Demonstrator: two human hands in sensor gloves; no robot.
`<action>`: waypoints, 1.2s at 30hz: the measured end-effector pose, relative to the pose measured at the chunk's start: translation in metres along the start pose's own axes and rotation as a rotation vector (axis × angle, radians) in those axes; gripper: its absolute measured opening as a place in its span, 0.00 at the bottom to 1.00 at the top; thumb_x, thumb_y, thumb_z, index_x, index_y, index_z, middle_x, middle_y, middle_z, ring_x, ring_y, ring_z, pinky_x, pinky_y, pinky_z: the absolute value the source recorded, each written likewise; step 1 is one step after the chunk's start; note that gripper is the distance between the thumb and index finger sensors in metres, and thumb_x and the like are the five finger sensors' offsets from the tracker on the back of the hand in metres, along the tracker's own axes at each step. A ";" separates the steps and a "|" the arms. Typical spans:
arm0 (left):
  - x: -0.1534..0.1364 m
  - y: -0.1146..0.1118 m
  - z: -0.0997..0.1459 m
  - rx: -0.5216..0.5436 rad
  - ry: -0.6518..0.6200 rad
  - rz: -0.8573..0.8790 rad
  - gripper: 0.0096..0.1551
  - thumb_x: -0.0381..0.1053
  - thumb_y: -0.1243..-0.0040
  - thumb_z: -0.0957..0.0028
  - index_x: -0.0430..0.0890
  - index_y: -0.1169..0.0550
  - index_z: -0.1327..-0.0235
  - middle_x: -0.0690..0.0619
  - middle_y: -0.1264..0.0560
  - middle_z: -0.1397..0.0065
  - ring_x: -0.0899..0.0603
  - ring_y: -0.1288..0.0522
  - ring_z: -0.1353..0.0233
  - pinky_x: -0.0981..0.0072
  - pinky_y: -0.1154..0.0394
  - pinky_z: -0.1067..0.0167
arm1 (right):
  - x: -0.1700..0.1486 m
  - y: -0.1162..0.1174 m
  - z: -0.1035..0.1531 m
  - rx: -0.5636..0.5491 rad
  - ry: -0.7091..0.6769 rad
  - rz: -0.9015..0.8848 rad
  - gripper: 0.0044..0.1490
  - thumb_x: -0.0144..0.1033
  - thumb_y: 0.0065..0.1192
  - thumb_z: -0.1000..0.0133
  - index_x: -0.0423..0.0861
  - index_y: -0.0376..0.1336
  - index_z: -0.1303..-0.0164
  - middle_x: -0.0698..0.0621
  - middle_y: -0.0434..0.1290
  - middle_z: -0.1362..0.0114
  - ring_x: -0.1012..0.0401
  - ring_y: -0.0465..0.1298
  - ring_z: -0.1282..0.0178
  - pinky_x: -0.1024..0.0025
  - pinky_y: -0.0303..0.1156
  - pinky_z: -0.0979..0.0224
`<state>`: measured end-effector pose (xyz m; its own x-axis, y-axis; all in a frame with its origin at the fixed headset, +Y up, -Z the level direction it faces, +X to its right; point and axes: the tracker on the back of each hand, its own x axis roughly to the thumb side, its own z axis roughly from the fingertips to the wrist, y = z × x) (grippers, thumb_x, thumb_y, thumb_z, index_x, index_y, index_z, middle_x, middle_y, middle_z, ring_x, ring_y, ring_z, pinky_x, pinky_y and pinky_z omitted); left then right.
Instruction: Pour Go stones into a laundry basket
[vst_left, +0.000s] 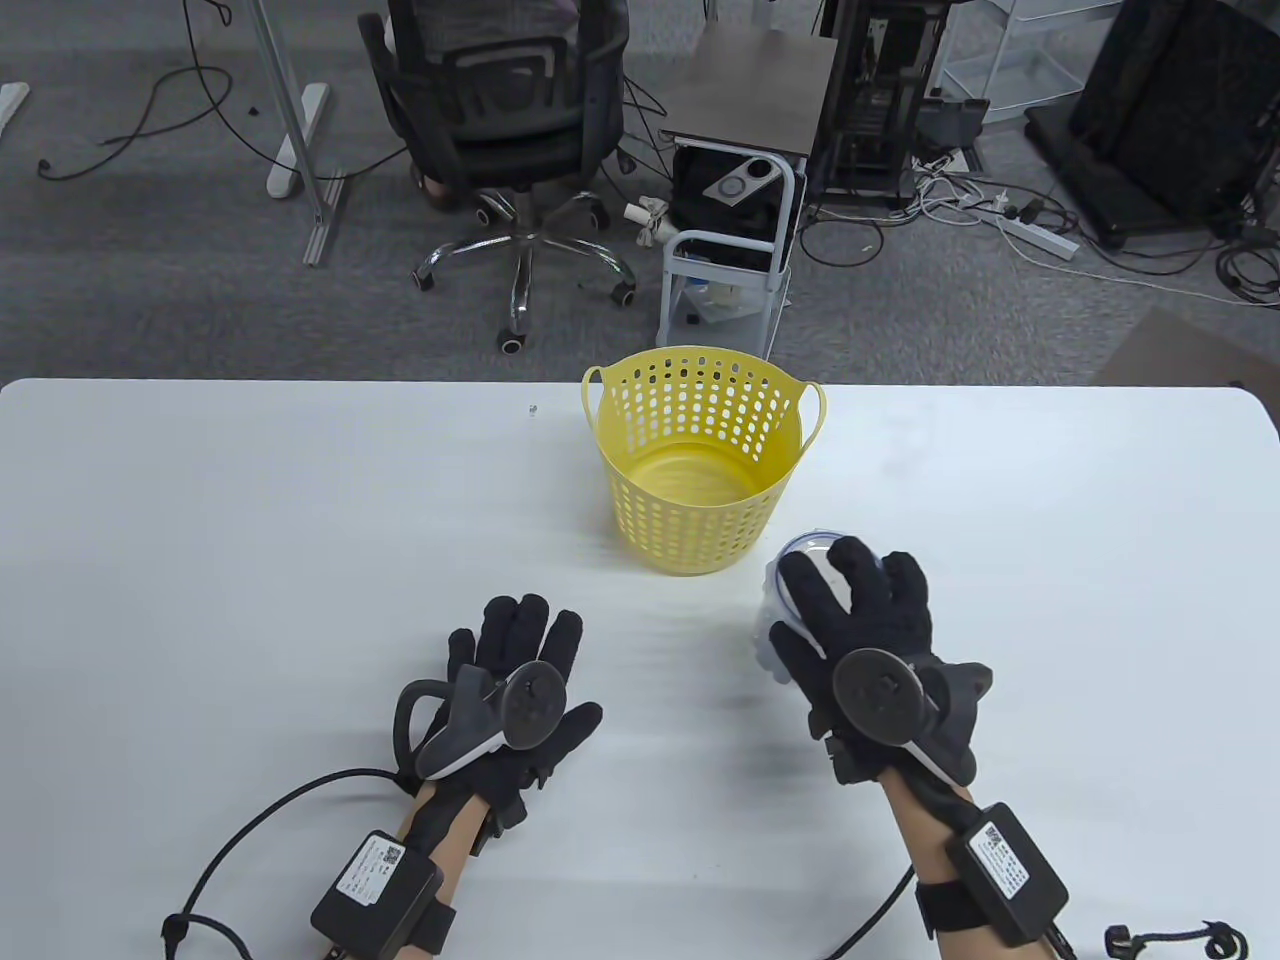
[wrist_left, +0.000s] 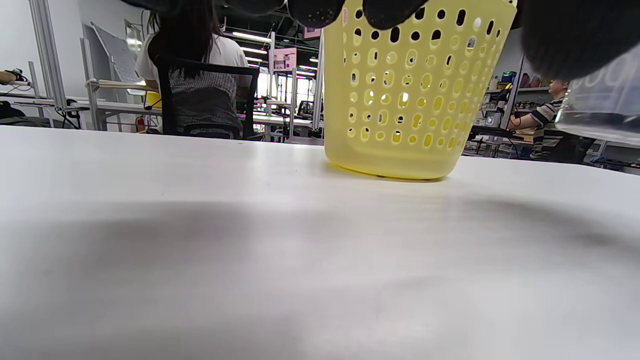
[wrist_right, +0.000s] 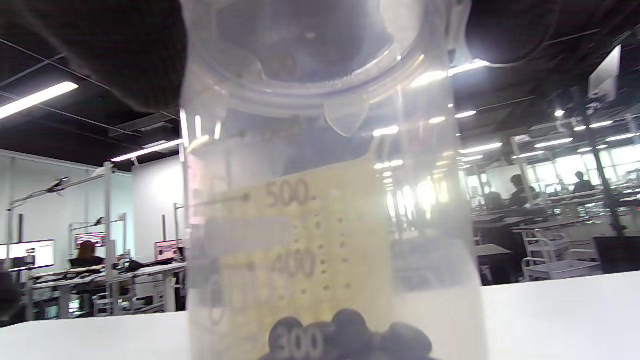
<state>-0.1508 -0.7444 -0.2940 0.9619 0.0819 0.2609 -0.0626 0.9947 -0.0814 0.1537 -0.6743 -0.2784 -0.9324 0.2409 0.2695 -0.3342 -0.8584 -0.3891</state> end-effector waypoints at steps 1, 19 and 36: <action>0.000 0.000 0.000 0.000 -0.001 0.000 0.56 0.80 0.43 0.57 0.61 0.50 0.20 0.49 0.56 0.11 0.35 0.55 0.13 0.29 0.48 0.25 | 0.005 0.004 0.002 0.006 -0.015 -0.004 0.39 0.62 0.72 0.52 0.66 0.60 0.30 0.46 0.57 0.17 0.24 0.60 0.26 0.31 0.65 0.27; -0.005 -0.004 0.003 0.023 -0.009 0.080 0.54 0.81 0.47 0.57 0.62 0.48 0.20 0.49 0.56 0.11 0.35 0.55 0.13 0.29 0.48 0.25 | 0.045 0.059 0.041 0.066 -0.210 -0.035 0.40 0.64 0.71 0.52 0.68 0.60 0.30 0.47 0.56 0.17 0.26 0.59 0.26 0.33 0.64 0.26; 0.002 0.024 -0.007 0.167 0.073 0.358 0.39 0.79 0.48 0.58 0.62 0.22 0.37 0.57 0.29 0.23 0.44 0.23 0.32 0.55 0.24 0.41 | -0.013 0.044 0.019 0.060 0.116 -0.342 0.49 0.70 0.56 0.50 0.46 0.60 0.29 0.43 0.70 0.31 0.46 0.75 0.42 0.48 0.74 0.40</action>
<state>-0.1489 -0.7209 -0.3019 0.8876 0.4262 0.1750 -0.4336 0.9011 0.0046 0.1540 -0.7233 -0.2826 -0.7788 0.5653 0.2719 -0.6238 -0.7437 -0.2405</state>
